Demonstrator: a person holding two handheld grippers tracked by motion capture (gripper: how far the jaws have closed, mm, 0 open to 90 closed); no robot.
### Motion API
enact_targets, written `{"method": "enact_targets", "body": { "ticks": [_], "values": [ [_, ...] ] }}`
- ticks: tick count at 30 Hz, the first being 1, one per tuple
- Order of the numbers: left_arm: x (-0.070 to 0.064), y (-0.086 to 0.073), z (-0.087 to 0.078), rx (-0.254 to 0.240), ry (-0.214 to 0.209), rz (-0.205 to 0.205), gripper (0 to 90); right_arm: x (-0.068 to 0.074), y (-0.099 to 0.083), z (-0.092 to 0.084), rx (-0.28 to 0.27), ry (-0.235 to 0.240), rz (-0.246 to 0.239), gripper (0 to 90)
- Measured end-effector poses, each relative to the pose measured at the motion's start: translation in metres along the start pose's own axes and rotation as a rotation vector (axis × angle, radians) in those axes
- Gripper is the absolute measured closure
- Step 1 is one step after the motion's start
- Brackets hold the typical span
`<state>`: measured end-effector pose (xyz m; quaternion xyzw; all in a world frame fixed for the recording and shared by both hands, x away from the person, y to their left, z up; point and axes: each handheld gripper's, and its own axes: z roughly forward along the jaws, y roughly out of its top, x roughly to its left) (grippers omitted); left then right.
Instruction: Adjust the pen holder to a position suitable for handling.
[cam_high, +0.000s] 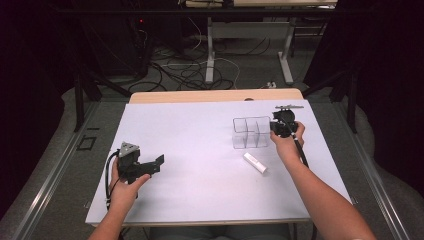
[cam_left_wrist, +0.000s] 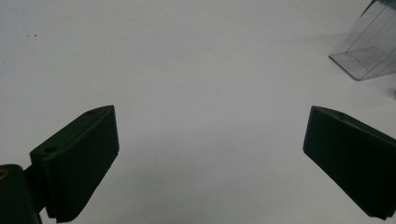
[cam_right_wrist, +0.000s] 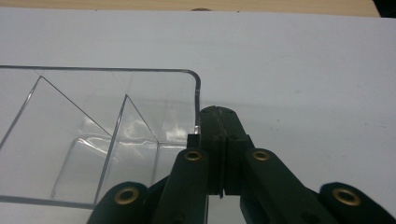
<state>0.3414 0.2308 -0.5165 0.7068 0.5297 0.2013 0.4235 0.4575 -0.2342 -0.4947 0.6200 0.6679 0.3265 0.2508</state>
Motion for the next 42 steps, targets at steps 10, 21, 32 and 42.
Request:
{"method": "enact_targets", "body": {
  "ticks": [10,21,32,42],
  "values": [
    [0.0,0.0,0.0,-0.004,-0.001,0.001,3.5,0.035,-0.007,-0.001,-0.006,0.05,0.002,90.0],
    [0.002,0.0,-0.001,-0.01,0.002,-0.002,3.5,0.07,-0.015,-0.004,-0.01,0.115,-0.039,90.0],
    [0.001,0.0,0.0,-0.003,0.002,-0.003,3.5,0.089,-0.023,-0.011,0.008,0.186,-0.063,90.0],
    [0.001,0.0,0.0,0.0,0.0,-0.002,3.6,0.093,-0.027,-0.014,0.014,0.216,-0.072,88.7]
  ]
}}
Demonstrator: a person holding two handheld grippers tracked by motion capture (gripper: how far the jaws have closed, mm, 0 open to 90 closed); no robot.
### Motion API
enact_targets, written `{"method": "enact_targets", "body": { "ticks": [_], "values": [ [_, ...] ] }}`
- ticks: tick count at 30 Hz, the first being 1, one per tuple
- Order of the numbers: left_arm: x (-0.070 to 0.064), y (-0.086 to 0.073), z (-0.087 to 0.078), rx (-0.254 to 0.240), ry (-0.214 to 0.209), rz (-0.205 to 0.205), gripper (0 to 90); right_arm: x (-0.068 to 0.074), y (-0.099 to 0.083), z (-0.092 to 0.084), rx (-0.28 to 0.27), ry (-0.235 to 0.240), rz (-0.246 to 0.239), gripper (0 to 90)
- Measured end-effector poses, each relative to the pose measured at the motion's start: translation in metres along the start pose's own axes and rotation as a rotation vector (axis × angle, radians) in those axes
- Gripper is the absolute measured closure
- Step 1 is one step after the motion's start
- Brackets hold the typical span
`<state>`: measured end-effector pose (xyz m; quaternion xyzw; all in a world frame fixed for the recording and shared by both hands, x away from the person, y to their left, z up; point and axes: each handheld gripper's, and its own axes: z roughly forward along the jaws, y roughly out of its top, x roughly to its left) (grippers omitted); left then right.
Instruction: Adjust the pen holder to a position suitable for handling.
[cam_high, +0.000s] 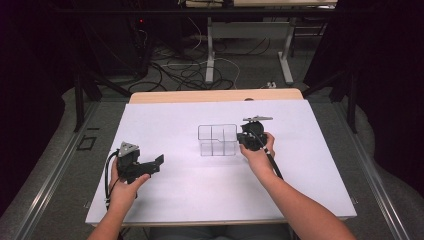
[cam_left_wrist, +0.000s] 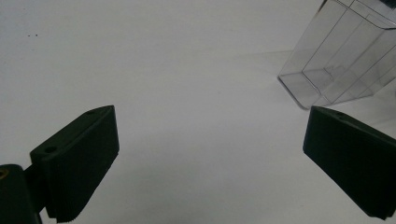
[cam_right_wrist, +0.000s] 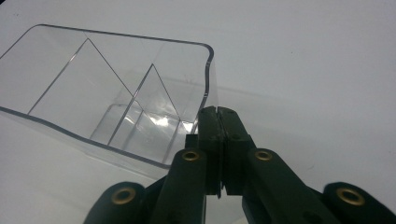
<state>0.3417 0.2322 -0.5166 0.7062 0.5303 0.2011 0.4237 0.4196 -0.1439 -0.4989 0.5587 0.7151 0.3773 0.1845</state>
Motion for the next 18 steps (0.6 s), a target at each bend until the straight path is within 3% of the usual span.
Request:
{"method": "enact_targets", "body": {
  "ticks": [8,18],
  "values": [
    [0.002,-0.001,-0.001,0.0,0.001,0.001,3.7,-0.011,0.002,-0.003,0.014,0.035,-0.008,71.9],
    [0.002,-0.002,-0.002,0.0,0.009,-0.008,3.8,-0.023,-0.004,-0.012,0.01,0.078,-0.079,57.1]
  ]
}}
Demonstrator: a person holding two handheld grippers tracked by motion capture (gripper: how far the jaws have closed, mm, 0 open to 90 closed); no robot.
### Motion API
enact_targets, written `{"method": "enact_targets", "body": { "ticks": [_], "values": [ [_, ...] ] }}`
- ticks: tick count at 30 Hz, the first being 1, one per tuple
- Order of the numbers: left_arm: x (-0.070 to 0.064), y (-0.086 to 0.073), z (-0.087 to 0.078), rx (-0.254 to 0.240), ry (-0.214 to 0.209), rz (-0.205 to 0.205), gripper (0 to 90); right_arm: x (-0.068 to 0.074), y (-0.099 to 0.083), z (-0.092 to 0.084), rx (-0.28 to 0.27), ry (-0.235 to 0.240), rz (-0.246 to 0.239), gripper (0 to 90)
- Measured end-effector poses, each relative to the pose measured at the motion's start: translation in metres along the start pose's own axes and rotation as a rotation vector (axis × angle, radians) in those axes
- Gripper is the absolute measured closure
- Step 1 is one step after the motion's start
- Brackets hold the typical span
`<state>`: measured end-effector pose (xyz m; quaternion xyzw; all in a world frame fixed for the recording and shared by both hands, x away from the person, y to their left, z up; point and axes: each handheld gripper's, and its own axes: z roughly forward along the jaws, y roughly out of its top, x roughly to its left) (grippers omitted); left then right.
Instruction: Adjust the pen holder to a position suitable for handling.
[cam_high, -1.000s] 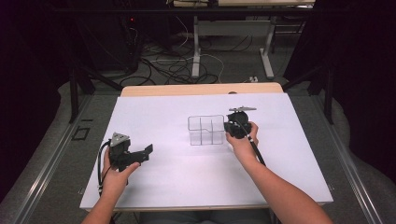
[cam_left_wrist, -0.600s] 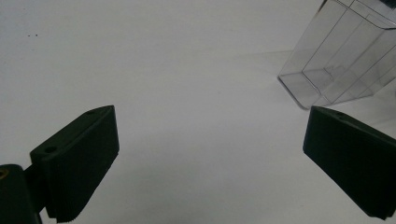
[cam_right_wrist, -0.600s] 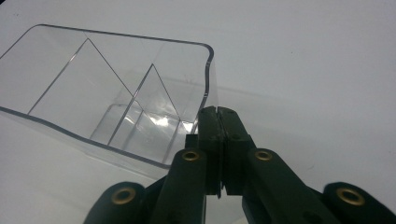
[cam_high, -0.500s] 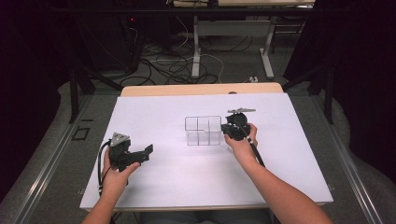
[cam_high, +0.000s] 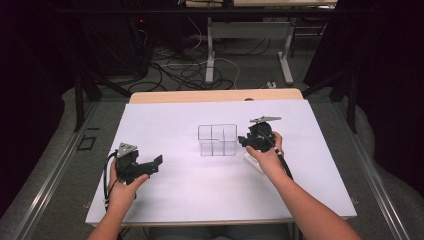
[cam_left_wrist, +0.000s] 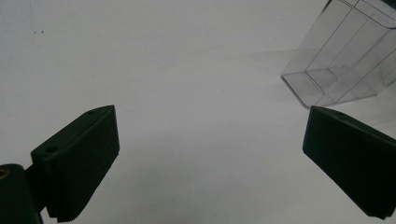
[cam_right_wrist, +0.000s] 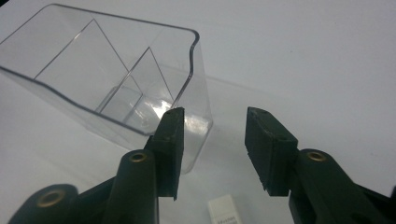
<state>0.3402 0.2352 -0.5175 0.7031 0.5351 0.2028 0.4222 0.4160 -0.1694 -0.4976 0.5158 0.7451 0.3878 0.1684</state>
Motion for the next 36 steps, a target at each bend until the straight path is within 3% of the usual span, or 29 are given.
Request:
{"method": "enact_targets", "body": {
  "ticks": [12,18,24,32,36],
  "values": [
    [-0.001,0.0,0.002,0.007,0.002,-0.001,4.0,-0.017,-0.024,-0.014,-0.017,0.056,-0.129,42.6],
    [-0.001,0.0,0.002,0.01,0.001,-0.003,4.2,-0.023,-0.032,-0.023,0.021,0.065,-0.17,42.4],
    [-0.001,0.0,0.002,0.01,-0.001,-0.003,4.2,-0.021,-0.033,-0.029,0.1,0.1,-0.192,45.6],
    [0.0,0.0,0.002,0.011,0.001,-0.002,4.3,-0.019,-0.037,-0.026,0.24,0.072,-0.264,47.0],
    [0.0,0.0,0.002,0.012,-0.001,-0.002,4.3,-0.02,-0.041,-0.022,0.288,0.063,-0.266,47.3]
  ]
}}
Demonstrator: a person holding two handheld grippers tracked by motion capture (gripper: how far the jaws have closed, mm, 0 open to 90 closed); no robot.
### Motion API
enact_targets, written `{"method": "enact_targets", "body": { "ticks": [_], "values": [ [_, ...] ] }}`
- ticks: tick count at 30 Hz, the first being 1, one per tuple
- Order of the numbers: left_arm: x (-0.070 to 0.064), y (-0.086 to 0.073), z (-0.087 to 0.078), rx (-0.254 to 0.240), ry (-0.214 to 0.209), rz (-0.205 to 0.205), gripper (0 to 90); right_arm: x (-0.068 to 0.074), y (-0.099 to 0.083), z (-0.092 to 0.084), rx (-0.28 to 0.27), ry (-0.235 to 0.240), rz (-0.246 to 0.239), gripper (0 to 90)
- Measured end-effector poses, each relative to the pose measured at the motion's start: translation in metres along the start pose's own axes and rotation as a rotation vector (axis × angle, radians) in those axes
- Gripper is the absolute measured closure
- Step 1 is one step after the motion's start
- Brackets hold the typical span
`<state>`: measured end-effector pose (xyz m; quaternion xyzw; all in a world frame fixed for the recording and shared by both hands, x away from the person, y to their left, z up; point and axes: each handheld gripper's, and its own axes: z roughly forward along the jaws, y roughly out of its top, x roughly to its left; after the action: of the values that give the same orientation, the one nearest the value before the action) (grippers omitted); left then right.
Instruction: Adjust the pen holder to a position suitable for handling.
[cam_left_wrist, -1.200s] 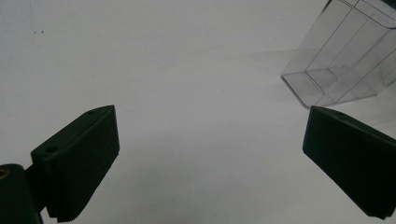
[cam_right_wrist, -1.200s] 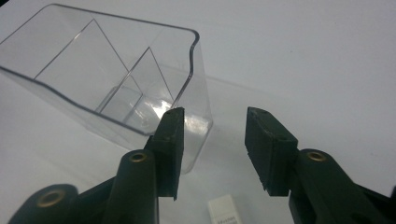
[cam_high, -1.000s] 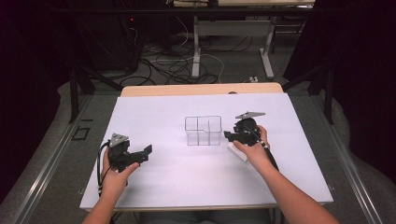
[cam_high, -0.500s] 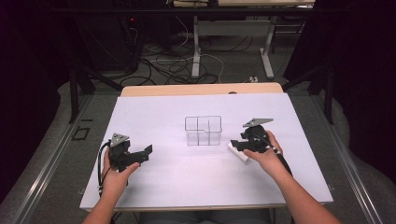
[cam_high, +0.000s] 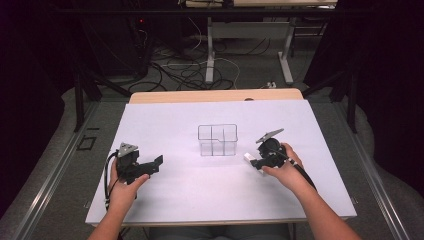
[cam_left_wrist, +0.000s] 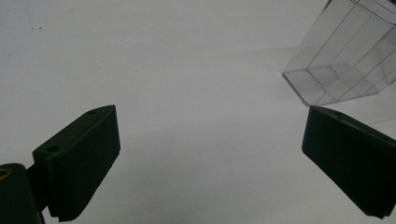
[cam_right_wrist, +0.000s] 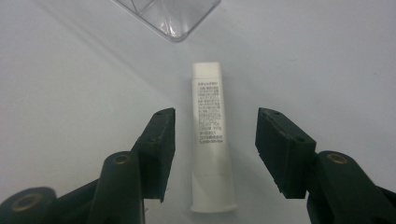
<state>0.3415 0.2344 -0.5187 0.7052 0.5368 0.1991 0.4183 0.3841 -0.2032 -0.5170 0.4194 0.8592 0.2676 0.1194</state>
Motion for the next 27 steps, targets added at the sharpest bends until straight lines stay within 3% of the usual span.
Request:
{"method": "enact_targets", "body": {
  "ticks": [3,6,9,10,11,12,14,17,18,23,27],
  "values": [
    [0.0,0.0,0.0,-0.001,-0.003,0.001,4.3,0.001,-0.002,0.005,0.011,-0.016,0.003,48.1],
    [0.0,0.0,0.001,0.0,-0.002,0.001,4.4,0.0,-0.005,0.009,0.01,0.002,-0.002,51.2],
    [0.0,0.0,0.001,0.004,-0.002,0.001,4.4,0.0,-0.006,0.01,0.044,0.015,0.0,53.7],
    [0.0,0.0,0.001,0.005,-0.002,0.001,4.4,0.001,-0.006,0.01,0.066,-0.003,0.008,54.6],
    [0.0,0.0,0.001,0.003,-0.003,0.001,4.4,0.0,-0.008,0.015,0.003,0.007,0.004,55.3],
    [0.0,0.0,0.001,0.003,-0.003,0.001,4.5,0.0,-0.009,0.015,0.007,0.019,0.007,55.9],
    [0.0,0.0,0.001,0.003,-0.003,0.001,4.5,-0.001,-0.007,0.012,0.09,-0.008,0.001,57.9],
    [-0.001,0.0,0.001,0.004,-0.004,0.001,4.5,-0.002,-0.008,0.012,0.093,0.013,0.0,58.9],
    [-0.001,0.0,0.002,0.004,-0.004,0.001,4.5,-0.003,-0.008,0.011,0.119,0.008,-0.001,59.1],
    [-0.001,0.0,0.002,0.004,-0.004,0.002,4.5,-0.003,-0.009,0.017,0.111,0.017,0.015,59.7],
    [-0.001,0.0,0.002,0.005,-0.004,0.003,4.5,-0.002,-0.008,0.018,0.123,0.002,-0.003,61.4]
  ]
}}
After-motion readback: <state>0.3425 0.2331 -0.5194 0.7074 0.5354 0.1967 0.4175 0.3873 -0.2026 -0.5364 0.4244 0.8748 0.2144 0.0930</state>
